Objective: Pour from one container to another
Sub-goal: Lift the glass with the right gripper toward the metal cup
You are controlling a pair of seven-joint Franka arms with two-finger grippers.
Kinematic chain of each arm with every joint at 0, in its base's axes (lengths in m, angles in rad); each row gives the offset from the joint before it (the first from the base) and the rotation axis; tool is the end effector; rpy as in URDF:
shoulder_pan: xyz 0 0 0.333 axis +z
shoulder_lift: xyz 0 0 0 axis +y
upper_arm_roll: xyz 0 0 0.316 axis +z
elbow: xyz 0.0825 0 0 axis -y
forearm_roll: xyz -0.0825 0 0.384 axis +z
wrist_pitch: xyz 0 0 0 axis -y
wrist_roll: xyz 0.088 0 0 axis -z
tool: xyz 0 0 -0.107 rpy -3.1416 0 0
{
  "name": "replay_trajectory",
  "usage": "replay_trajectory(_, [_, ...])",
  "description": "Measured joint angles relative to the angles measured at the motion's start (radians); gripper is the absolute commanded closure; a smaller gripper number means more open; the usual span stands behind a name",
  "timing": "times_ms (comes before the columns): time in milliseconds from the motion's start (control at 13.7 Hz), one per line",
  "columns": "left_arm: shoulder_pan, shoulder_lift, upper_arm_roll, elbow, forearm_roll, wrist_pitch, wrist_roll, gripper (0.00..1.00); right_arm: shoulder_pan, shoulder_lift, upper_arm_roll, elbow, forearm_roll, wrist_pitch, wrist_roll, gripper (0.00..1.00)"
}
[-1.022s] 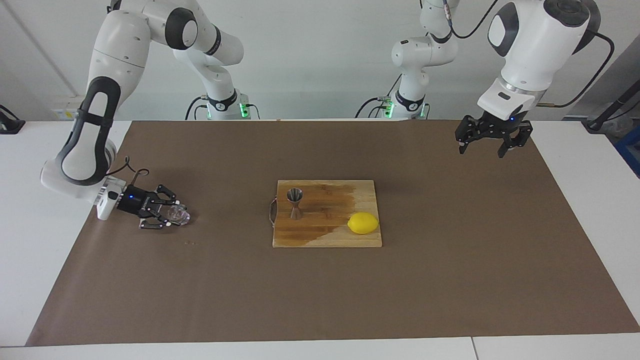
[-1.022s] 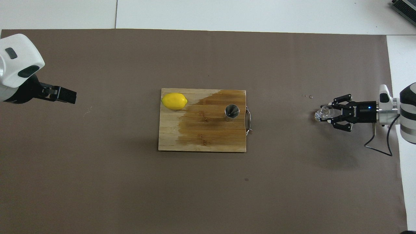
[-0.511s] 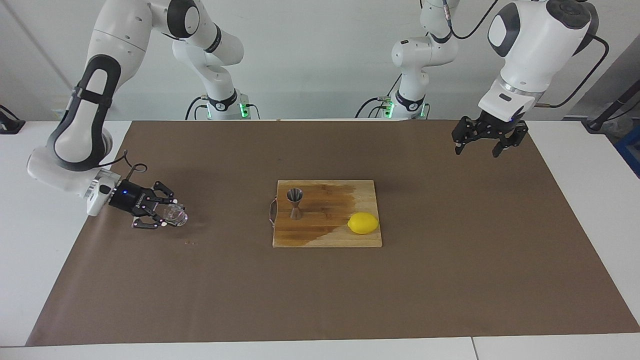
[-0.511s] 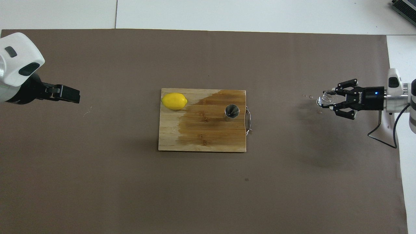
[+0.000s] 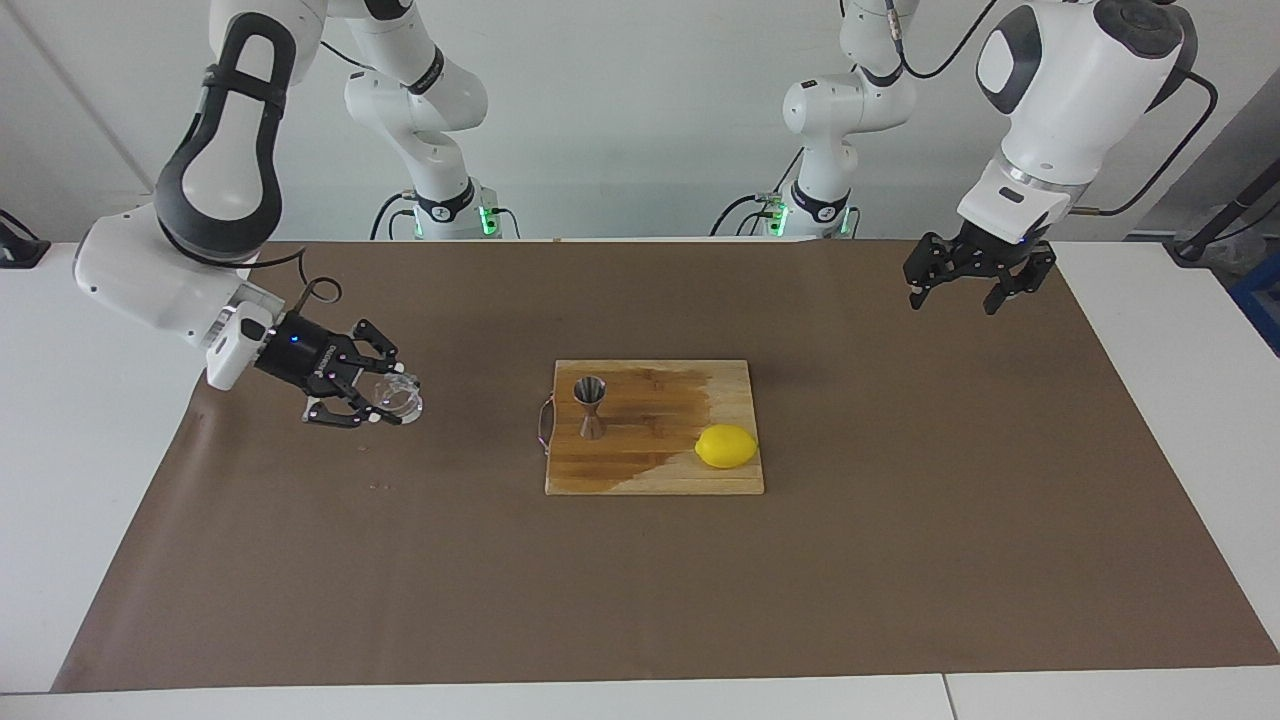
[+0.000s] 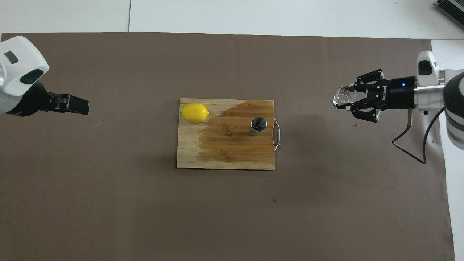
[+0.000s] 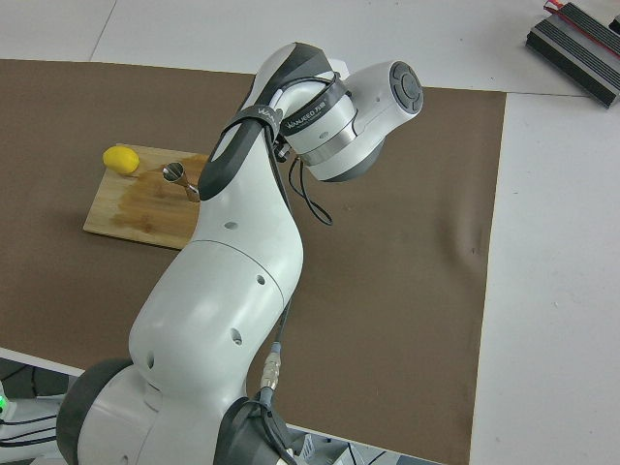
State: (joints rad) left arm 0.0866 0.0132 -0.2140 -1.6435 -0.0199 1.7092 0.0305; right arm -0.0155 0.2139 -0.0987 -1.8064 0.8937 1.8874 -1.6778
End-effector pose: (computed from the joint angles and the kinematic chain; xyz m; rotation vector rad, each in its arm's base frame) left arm 0.5650 -0.0735 0.5951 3.1060 -0.2421 0.0805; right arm 0.6173 -0.0089 0.4384 -2.0143 -1.3949 -0.7184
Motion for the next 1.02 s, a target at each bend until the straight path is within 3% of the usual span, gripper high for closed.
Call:
replay_trajectory(584, [0.06, -0.001, 0.003, 0.0, 0.0, 0.001, 0.026, 0.0, 0.001, -0.021, 0.226, 0.003, -0.235, 0.176, 0.293, 1.0])
replay_trajectory(1022, [0.092, -0.006, 0.044, 0.005, 0.0, 0.005, 0.104, 0.0, 0.001, -0.029, 0.303, -0.003, -0.28, 0.197, 0.353, 1.0])
